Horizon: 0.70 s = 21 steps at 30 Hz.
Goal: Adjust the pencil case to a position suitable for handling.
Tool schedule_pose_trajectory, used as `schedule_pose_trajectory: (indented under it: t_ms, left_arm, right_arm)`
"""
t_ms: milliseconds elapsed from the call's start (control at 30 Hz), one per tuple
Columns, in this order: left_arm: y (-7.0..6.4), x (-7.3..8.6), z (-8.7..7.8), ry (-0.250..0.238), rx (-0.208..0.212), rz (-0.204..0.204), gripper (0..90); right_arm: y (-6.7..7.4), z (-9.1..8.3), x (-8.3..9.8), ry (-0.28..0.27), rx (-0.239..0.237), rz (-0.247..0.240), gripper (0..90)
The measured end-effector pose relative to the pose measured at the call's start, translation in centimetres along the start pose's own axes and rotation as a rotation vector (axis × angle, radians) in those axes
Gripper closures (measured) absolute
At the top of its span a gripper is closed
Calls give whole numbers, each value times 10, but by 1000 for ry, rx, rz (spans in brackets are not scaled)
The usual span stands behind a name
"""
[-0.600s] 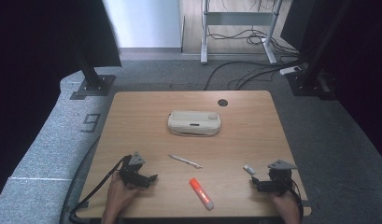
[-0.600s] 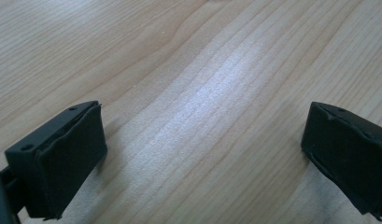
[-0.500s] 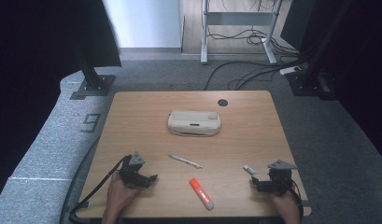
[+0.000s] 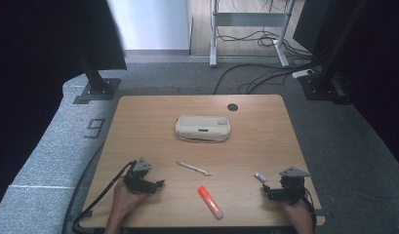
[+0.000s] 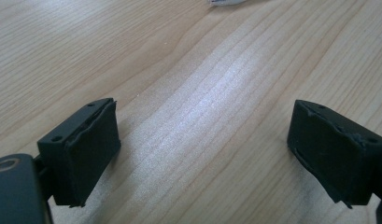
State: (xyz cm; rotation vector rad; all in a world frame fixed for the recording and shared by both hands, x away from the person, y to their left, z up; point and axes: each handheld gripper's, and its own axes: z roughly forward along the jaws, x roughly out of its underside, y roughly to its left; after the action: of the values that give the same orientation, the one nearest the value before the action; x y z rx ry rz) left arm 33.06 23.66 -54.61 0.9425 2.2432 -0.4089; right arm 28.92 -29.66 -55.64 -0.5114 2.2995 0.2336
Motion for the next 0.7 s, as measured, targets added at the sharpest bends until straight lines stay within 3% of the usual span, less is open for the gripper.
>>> schedule_pose_trajectory:
  t_ms: [167, 367, 700]
  left_arm:
    - [3, -3, -1, 13, -20, -19, 90]
    - [0, -10, -7, -9, -7, -14, 91]
    - [-2, -45, -16, -41, 28, 30, 112]
  right_arm:
    - [0, 0, 0, 0, 0, 0, 0]
    - [0, 0, 0, 0, 0, 0, 0]
    - [0, 0, 0, -1, 3, 1, 0]
